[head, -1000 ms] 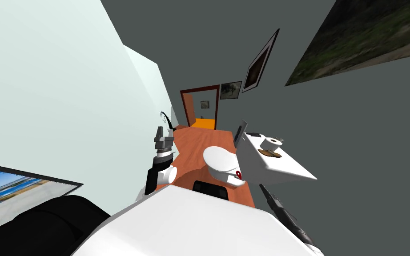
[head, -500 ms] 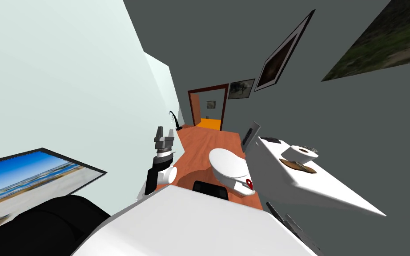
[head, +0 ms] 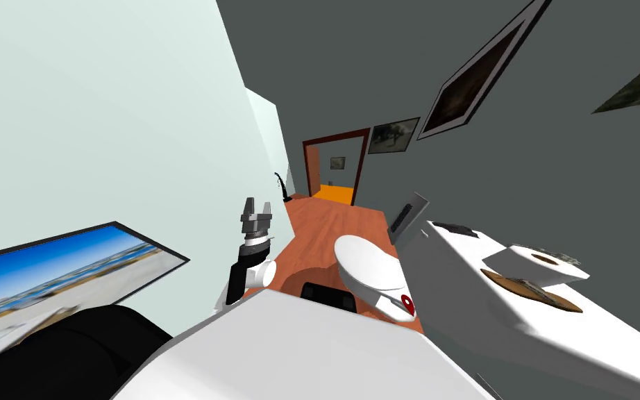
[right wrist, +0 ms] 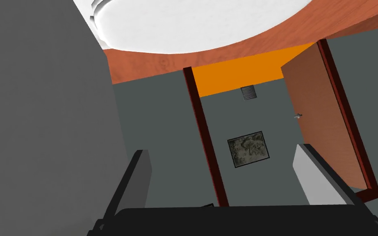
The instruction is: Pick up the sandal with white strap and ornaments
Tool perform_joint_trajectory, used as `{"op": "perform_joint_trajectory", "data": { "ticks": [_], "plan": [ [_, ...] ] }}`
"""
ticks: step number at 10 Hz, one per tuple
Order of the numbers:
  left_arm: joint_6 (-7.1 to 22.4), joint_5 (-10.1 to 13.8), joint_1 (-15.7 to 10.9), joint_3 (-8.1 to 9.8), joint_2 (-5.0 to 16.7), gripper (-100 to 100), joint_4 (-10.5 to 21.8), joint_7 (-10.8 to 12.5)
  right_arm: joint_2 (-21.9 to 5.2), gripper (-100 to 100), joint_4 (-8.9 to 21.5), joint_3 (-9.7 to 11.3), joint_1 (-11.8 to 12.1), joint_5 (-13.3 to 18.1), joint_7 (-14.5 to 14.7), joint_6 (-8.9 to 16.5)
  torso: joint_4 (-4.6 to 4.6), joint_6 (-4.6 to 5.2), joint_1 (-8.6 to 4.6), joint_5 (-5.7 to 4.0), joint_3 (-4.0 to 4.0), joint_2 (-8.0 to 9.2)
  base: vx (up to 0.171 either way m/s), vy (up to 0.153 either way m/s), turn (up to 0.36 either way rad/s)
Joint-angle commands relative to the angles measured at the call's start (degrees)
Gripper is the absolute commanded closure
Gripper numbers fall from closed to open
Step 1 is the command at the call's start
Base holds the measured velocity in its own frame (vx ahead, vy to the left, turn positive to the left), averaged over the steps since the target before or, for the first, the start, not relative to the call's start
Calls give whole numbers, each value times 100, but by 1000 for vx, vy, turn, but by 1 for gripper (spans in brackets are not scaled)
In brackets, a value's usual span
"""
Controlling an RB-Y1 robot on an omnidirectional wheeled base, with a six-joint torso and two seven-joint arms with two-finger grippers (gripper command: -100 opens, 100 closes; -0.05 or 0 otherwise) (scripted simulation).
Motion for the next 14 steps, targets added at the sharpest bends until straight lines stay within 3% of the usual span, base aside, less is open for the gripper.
{"op": "perform_joint_trajectory", "data": {
  "ticks": [1,2,3,4,5,8,14],
  "plan": [
    [0,0,0,0,0,0,0,0,-159,-100,249,4,-63,5,3,-25,0,0,0,0,0,0,28,43,8],
    [0,0,0,1,1,0,0,0,-389,-100,427,39,43,138,228,-135,2,1,-26,-7,5,10,36,99,276],
    [0,0,-1,0,0,0,1,0,-513,-100,613,39,43,138,228,-135,3,-4,-15,-5,6,9,59,103,182],
    [0,0,0,0,0,0,0,0,-677,-100,819,77,141,271,444,-249,2,0,-14,-4,3,4,87,118,297],
    [0,0,0,0,0,0,0,0,-834,-100,1027,77,141,271,444,-249,0,-4,-8,-3,-3,-5,84,102,128],
    [0,0,1,1,0,0,0,0,-1359,-100,1704,158,312,539,845,-477,-2,3,-3,-1,-6,-9,100,126,211],
    [0,0,0,1,1,0,0,0,-2265,-100,2507,248,443,803,1203,-698,3,-2,-26,-7,4,6,69,70,140]
  ]
}}
